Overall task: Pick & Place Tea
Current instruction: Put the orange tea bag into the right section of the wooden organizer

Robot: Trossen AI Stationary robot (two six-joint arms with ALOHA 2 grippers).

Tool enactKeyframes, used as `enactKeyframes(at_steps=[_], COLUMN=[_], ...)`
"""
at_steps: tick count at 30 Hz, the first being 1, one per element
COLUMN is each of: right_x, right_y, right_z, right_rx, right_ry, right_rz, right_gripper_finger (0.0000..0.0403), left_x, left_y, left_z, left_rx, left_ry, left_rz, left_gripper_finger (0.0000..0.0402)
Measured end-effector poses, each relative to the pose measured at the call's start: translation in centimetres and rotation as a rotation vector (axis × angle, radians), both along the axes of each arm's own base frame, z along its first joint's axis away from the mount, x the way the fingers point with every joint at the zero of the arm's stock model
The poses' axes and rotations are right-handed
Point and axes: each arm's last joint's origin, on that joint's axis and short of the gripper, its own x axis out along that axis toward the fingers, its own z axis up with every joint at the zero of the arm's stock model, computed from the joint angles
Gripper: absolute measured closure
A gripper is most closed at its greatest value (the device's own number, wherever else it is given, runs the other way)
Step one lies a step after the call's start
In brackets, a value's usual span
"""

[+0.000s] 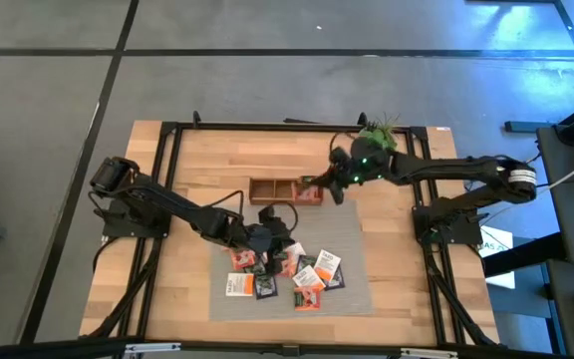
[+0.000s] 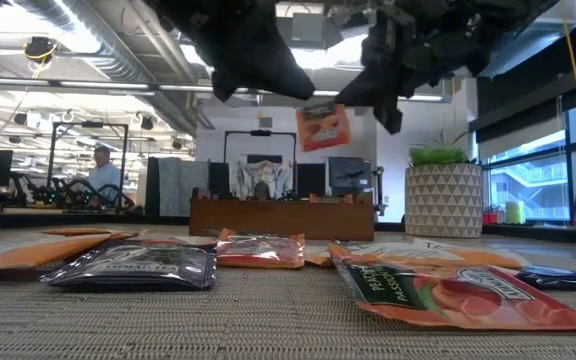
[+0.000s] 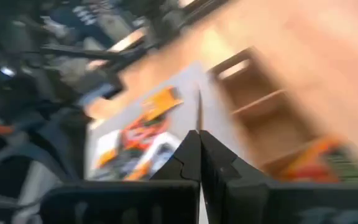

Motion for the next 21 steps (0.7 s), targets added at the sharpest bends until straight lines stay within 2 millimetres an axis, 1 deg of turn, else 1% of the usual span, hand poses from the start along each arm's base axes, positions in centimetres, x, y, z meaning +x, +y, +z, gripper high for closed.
enactKeyframes(at_steps=[2,4,9,13,17,21], right_x=[-0.5,-0.6,0.3,0.6,0.5,0.3], right_y=[-0.5,-0.7,-1.2,-1.6,-2.1,-2.6], right_z=[0.0,-0.3,-2.2,-3.1,-3.1,-3.1], right_rx=[-0.076,-0.132,-0.197,-0.276,-0.321,-0.326], right_ry=[0.030,0.060,0.126,0.177,0.186,0.192], right_rz=[-0.028,-0.032,-0.049,-0.090,-0.131,-0.148], right_gripper_finger=[0.0403,0.0403,0.0403,0.0403,0.0403,0.0403], left_x=[-0.1,-0.1,-0.2,-0.2,-0.2,-0.1], left_y=[0.1,0.1,0.3,0.4,0.4,0.6], left_z=[0.2,0.3,0.1,0.1,0.0,0.0], left_rx=[0.016,0.024,0.031,0.033,0.033,0.033], left_ry=[-0.006,-0.007,0.010,0.017,0.018,0.019], left_rz=[0.020,0.023,0.029,0.032,0.032,0.037], left_gripper_finger=[0.0397,0.0398,0.0398,0.0398,0.0398,0.0397])
